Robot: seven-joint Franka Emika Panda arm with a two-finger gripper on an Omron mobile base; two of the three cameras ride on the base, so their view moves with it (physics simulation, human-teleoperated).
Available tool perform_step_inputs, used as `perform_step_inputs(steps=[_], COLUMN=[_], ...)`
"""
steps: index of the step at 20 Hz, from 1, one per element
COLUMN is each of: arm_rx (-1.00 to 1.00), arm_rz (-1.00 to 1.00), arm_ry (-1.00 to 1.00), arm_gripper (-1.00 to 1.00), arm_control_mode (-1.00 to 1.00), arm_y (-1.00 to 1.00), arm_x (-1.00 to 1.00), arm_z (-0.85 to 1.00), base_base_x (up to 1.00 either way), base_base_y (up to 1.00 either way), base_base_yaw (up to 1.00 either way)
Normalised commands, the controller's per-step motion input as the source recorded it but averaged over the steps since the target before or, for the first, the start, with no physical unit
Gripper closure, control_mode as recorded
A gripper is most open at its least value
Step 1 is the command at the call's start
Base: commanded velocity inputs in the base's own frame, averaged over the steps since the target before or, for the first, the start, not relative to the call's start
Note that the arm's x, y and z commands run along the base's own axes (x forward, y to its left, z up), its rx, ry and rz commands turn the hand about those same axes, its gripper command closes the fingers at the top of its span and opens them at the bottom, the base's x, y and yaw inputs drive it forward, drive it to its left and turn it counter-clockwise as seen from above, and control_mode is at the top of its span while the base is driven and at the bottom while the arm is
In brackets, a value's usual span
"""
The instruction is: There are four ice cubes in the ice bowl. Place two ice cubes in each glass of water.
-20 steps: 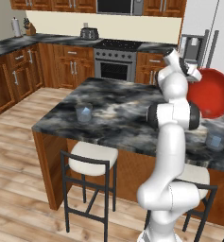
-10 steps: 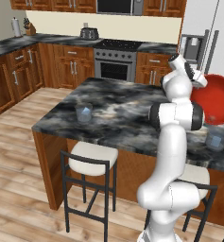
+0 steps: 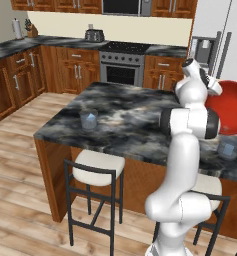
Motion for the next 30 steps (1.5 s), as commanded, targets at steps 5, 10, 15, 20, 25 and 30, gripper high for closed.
perform_step_inputs(steps=[5,10,15,20,25,30], arm_rx=[0.00,-0.02,-0.03,-0.03,-0.04,-0.05], arm_rz=[0.00,0.00,0.00,0.00,0.00,0.00], arm_ry=[-0.08,-0.07,-0.09,-0.11,-0.14,-0.14], arm_gripper=[1.00,1.00,1.00,1.00,1.00,1.00], arm_control_mode=[-1.00,-1.00,-1.00,-1.00,-1.00,-1.00], arm_y=[-0.09,-0.01,0.00,0.00,-0.03,0.00], arm_x=[-0.10,0.00,-0.11,-0.19,-0.24,-0.24], arm_z=[0.00,0.02,0.05,0.01,0.00,0.08], base_base_x=[0.00,0.00,0.00,0.00,0.00,0.00], base_base_y=[0.00,0.00,0.00,0.00,0.00,0.00], base_base_yaw=[0.00,0.00,0.00,0.00,0.00,0.00])
